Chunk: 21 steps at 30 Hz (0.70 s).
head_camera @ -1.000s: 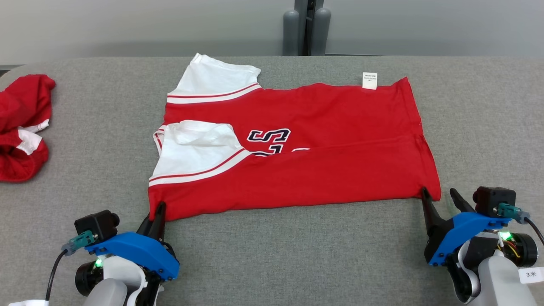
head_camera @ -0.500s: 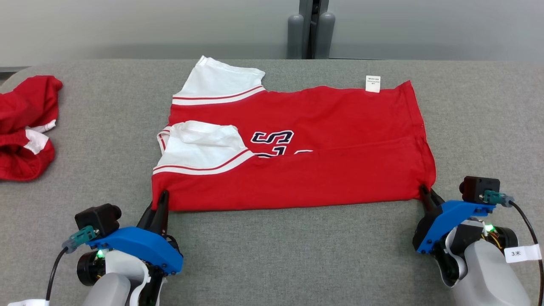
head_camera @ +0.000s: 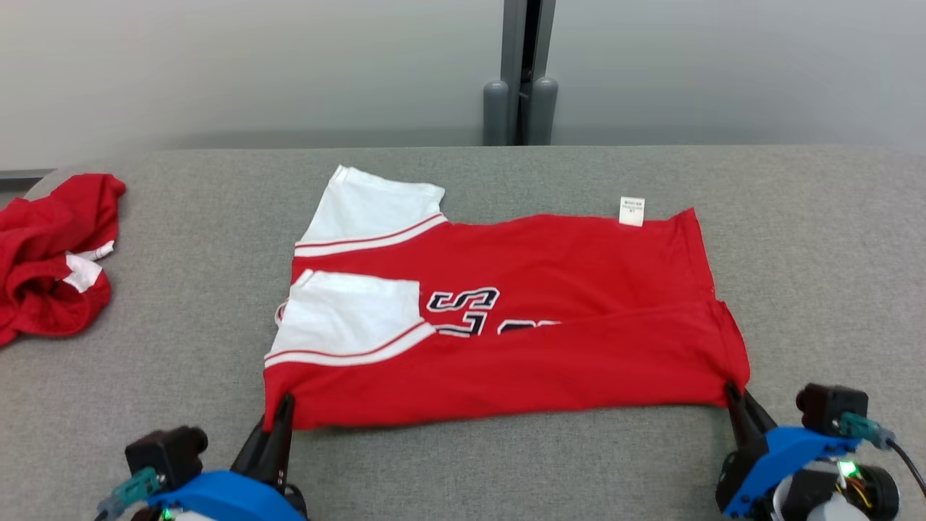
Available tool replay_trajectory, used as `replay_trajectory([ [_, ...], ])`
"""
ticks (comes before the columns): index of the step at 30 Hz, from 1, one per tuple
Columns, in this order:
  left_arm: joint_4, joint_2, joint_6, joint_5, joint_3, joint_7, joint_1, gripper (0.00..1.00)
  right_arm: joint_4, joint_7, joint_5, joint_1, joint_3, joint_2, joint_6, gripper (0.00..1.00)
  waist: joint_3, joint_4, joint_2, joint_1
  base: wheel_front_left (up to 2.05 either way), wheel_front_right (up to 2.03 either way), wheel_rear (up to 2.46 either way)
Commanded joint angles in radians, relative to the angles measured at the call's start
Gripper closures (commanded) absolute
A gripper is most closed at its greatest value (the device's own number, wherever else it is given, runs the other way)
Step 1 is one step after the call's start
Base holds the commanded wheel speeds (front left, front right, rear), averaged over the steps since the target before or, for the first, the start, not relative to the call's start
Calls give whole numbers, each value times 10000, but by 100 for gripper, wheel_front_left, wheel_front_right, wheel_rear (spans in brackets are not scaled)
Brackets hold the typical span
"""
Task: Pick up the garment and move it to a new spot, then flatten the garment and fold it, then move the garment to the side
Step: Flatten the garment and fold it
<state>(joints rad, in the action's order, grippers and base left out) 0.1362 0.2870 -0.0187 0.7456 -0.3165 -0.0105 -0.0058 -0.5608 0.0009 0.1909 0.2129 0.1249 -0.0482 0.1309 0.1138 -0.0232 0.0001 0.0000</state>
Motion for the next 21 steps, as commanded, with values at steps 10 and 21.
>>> replay_trajectory([
  [10, -2946, 961, -928, 68, 144, -755, 2677, 100, 4594, 1694, 616, -3416, 224, -36, -3, 100, -106, -409, -1, 0, 0, 0, 0],
  [21, -2540, 997, -1161, -29, -26, -938, 2930, 91, 4522, 2374, 894, -4065, 499, -41, -3, 56, -27, -521, -1, 0, 0, 0, 0],
])
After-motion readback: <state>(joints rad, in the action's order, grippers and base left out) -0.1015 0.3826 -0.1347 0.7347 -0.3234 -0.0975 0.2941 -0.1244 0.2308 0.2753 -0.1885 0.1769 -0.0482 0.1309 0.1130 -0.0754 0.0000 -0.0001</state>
